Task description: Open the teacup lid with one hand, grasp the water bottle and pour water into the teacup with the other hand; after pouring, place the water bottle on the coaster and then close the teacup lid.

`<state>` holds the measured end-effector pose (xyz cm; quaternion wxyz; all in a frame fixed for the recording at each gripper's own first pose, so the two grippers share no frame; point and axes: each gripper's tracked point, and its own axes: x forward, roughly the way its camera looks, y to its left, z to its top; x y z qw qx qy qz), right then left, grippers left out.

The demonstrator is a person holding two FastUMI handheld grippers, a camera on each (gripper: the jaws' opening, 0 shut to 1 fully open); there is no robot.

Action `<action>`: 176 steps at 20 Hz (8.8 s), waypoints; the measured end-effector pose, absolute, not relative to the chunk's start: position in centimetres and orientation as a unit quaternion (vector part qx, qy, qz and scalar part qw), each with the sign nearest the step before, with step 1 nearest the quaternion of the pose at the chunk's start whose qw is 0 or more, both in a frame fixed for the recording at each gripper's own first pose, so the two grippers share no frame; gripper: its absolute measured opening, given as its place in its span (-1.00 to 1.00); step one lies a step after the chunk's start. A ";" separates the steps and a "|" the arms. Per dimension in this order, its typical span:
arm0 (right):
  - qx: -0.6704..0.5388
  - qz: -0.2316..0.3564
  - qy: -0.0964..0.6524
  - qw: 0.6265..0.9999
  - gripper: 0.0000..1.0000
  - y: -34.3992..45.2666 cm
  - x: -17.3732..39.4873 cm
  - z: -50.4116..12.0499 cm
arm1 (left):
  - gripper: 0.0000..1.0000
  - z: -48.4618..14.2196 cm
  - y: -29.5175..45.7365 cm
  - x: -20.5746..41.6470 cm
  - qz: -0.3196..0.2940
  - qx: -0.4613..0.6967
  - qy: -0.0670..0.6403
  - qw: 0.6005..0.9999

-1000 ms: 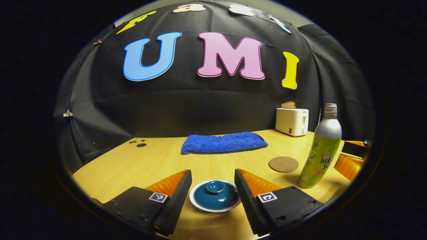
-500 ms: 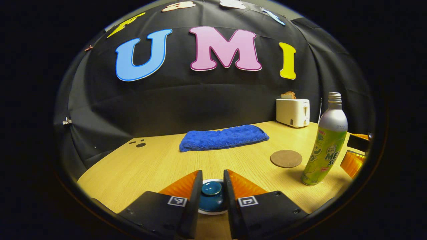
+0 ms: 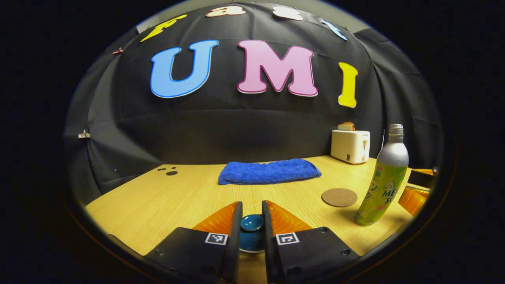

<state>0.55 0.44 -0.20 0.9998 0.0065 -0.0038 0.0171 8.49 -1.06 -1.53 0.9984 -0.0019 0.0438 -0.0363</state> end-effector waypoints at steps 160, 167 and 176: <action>-0.848 0.187 -0.209 0.449 0.50 13.0 16.4 1.3 | -0.40 -0.5 12.6 1.3 0.000 0.000 0.002 1.000; -0.852 0.193 -0.220 0.435 0.50 13.7 16.2 2.3 | -0.36 -0.6 12.6 1.3 0.000 0.000 0.002 1.000; -0.861 0.198 -0.233 0.406 0.50 15.0 16.5 2.9 | -0.39 -0.5 12.6 1.3 -0.001 0.000 0.001 1.000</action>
